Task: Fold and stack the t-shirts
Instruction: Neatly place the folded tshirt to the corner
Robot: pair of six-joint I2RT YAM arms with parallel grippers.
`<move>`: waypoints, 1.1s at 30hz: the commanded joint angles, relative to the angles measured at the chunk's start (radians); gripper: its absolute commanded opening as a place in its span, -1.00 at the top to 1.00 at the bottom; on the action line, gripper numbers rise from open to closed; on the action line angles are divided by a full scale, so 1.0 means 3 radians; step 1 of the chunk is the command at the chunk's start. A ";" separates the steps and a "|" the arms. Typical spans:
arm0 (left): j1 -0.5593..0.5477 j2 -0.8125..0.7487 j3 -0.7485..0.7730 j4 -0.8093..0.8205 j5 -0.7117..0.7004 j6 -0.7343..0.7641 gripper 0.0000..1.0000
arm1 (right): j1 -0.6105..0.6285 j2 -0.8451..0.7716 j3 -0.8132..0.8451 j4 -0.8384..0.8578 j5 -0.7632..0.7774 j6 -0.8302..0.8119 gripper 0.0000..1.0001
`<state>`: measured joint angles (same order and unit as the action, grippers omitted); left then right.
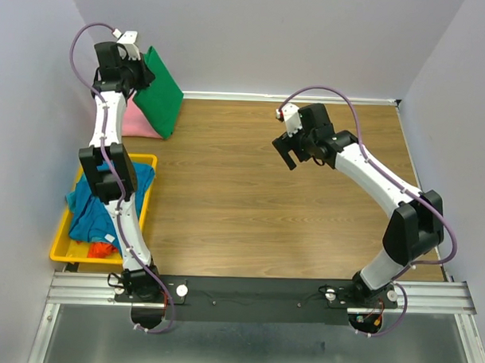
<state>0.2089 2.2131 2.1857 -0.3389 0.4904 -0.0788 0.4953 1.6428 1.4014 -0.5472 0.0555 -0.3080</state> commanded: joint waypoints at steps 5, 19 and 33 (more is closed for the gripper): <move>0.0147 0.0354 0.0195 -0.0066 0.0063 0.0201 1.00 | -0.0020 0.0108 0.0120 -0.0098 0.0030 -0.0006 -1.00; 0.0321 0.0482 0.0292 -0.0051 -0.0377 0.0334 1.00 | -0.0020 0.0179 0.0181 -0.0145 -0.0016 0.0004 -1.00; 0.0408 0.0344 0.0691 -0.0195 -0.0965 0.0906 -0.67 | -0.0020 0.0092 0.0125 -0.0165 0.0055 -0.0032 -1.00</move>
<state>0.3145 2.3699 2.3272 -0.3996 0.2710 0.0982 0.4953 1.6840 1.4220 -0.5785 0.0555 -0.3080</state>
